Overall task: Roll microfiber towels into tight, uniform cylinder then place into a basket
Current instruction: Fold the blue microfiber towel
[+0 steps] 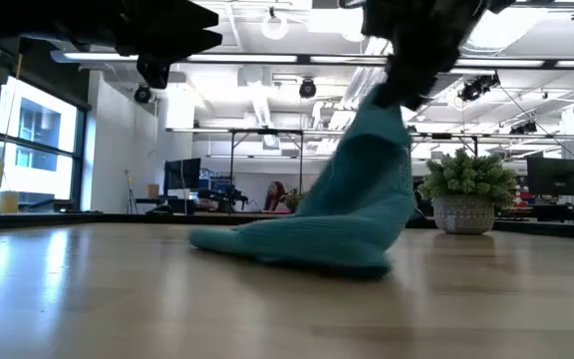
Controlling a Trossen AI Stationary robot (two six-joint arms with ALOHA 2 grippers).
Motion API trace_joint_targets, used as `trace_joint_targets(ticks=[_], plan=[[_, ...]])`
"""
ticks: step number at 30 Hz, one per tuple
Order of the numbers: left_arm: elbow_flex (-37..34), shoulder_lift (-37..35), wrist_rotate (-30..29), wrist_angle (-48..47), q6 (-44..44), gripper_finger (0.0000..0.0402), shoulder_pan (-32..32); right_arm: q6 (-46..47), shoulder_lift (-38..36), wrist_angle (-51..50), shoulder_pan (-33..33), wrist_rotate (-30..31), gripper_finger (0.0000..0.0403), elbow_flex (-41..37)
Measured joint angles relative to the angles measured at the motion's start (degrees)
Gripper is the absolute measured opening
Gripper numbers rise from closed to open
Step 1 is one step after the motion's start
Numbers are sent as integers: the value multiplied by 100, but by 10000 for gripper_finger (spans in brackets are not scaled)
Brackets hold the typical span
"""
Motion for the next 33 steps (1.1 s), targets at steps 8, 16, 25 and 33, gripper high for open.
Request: trace_joint_targets(ticks=[8, 16, 25, 33], plan=[[0, 32, -87, -2, -4, 131, 0, -2611, 0, 2365, 7, 459, 0, 0], [0, 141, -20, -306, -4, 131, 0, -1876, 0, 3842, 11, 495, 0, 0], [2, 876, -561, 63, 359, 144, -1, -858, 5, 3721, 9, 495, 0, 0], [462, 1643, -405, 330, 402, 149, 208, -1057, 7, 3766, 9, 495, 0, 0]])
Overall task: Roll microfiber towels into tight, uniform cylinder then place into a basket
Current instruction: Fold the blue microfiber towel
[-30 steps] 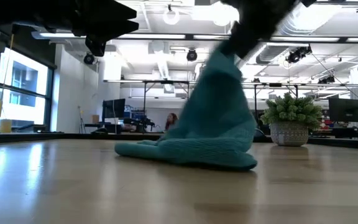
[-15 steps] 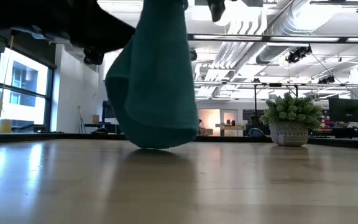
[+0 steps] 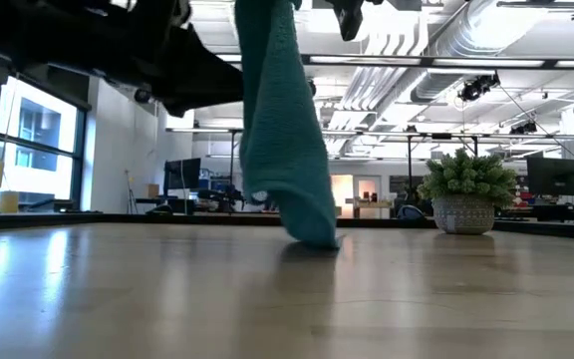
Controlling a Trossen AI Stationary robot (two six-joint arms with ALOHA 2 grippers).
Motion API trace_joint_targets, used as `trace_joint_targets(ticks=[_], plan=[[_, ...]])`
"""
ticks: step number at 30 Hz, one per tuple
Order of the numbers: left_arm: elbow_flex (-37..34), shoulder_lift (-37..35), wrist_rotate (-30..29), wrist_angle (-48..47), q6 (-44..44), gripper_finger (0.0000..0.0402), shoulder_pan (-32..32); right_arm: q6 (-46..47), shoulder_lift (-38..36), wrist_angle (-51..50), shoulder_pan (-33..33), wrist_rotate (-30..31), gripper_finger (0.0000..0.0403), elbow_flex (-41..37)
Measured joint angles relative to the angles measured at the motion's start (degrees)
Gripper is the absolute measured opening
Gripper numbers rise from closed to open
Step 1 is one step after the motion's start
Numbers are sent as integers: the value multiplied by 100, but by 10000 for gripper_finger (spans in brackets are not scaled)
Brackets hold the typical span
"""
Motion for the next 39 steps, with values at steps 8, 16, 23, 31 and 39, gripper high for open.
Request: trace_joint_targets(ticks=[8, 16, 23, 31, 39], plan=[[459, 310, -398, -24, 409, 124, 70, -45, 2, -247, 4, -39, 0, 0], [478, 177, -419, -36, 548, 8, 102, -417, 2, -708, 4, -843, 0, 0], [480, 30, -388, -29, 687, 2, -74, -848, 2, -1842, 7, -1611, 0, 0], [478, -181, -145, -68, 639, 0, -382, -233, 4, -3156, 25, -640, 4, 0], [478, -190, 535, -302, -521, 0, -794, -726, 4, -2982, 122, -172, 37, 0]])
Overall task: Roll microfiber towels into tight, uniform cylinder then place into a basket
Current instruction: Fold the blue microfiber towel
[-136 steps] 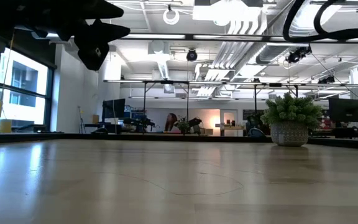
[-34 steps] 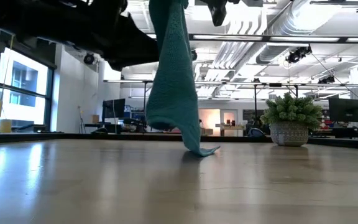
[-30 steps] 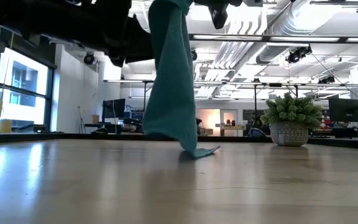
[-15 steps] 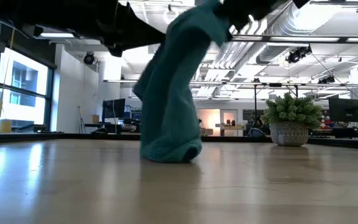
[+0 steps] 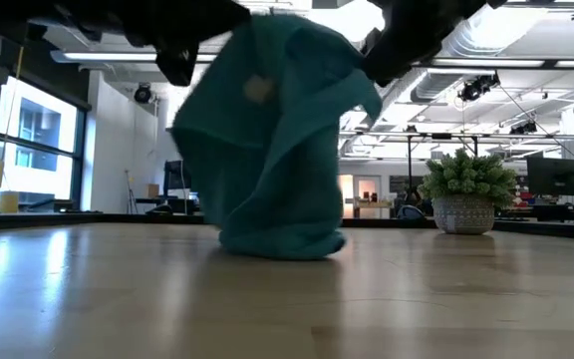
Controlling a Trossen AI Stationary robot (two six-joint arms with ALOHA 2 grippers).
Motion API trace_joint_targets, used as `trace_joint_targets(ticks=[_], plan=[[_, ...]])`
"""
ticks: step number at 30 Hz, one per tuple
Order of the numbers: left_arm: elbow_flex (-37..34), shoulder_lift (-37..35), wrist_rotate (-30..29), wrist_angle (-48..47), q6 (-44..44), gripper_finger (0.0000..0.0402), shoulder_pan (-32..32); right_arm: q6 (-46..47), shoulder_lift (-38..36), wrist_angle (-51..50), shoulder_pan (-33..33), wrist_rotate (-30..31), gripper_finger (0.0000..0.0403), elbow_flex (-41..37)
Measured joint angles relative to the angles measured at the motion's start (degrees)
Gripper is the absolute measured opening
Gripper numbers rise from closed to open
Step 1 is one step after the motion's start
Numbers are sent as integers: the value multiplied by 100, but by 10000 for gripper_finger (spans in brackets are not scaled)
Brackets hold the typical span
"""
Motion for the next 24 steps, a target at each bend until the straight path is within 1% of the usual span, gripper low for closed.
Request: trace_joint_targets(ticks=[2, 4, 6, 11, 13, 15, 18, 20, 22, 24], plan=[[0, -108, -110, 45, 202, 0, -83, -467, 0, 94, 0, 115, 38, 9], [0, -243, -321, 129, 592, 0, -134, -938, 2, 9, 10, 587, 38, 150], [0, -438, -734, 85, 996, 0, -131, -1432, 2, -94, 15, 1232, 38, 397], [0, -1090, -1992, -125, 2154, 0, 34, -2584, 0, -222, 9, 3095, 38, 1072], [2, -1365, -2328, -367, 2476, 0, 188, -3028, -4, -220, -19, 3682, 39, 1257], [0, -1640, -2433, -554, 2670, 0, 363, -3417, -4, -228, -72, 4079, 39, 1370], [0, -2015, -2308, -936, 2573, 0, 564, -3611, -4, -278, -98, 4235, 39, 1429], [2, -2212, -2012, -1270, 2231, 0, 588, -3386, -4, -478, -46, 4166, 39, 1429], [2, -2341, -1590, -1767, 1699, 0, 582, -2887, 12, -890, 52, 3848, 39, 1429], [2, -2362, -995, -2398, 937, 0, 579, -2253, 76, -1485, 159, 3425, 39, 1427]])
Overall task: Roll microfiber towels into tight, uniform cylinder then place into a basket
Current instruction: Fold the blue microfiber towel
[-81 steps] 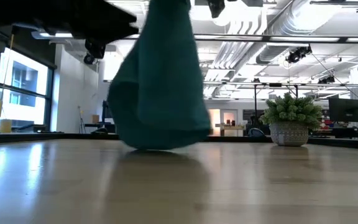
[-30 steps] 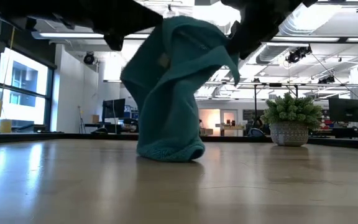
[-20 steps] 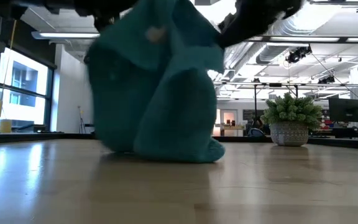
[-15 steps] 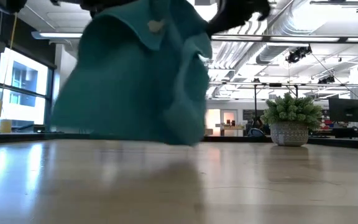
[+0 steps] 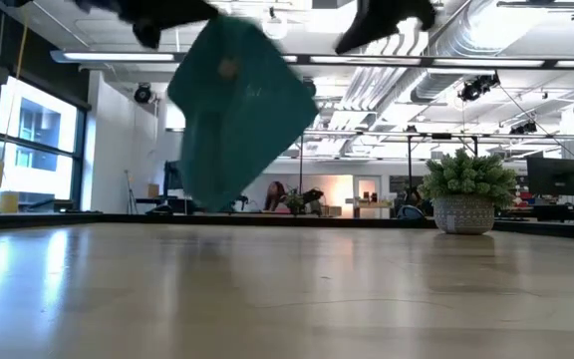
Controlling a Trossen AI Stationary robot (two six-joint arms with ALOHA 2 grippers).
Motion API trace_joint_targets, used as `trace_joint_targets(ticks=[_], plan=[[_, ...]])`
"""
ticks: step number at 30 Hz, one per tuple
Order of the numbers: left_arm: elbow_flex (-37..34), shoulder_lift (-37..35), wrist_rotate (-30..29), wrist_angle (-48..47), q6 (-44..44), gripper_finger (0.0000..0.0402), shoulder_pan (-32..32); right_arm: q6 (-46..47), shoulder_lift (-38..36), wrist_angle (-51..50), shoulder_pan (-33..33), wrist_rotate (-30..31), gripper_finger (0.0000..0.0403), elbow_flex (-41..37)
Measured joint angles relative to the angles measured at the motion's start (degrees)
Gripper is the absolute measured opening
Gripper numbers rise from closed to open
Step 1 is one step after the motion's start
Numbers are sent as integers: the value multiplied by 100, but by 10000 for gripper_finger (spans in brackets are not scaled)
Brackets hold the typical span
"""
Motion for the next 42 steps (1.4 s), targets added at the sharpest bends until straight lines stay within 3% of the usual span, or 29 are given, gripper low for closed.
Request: trace_joint_targets(ticks=[3, 6, 10, 16, 21, 32, 42], plan=[[0, 178, 824, -793, -1299, 0, 0, 985, 248, -638, 151, -647, 39, -2], [-4, 573, 1148, -1132, -2102, 0, -23, 1600, 643, -827, 301, -1012, 39, -7], [-2, 955, 1185, -1073, -2318, 0, -79, 1744, 1102, -729, 478, -1266, 47, -7], [0, 1096, 1480, -1111, -2392, 1, -79, 2263, 1684, -134, 591, -1641, 91, -9], [0, 1016, 1648, -1104, -2394, 1, -81, 1732, 2185, 649, 589, -1644, 112, -9], [0, 1022, 1682, -1352, -2648, 1, -81, 516, 3018, 1948, 98, -1815, 114, -11], [0, 1022, 1667, -1415, -2673, 1, -81, 401, 3356, 2239, -564, -3229, 114, -11]])
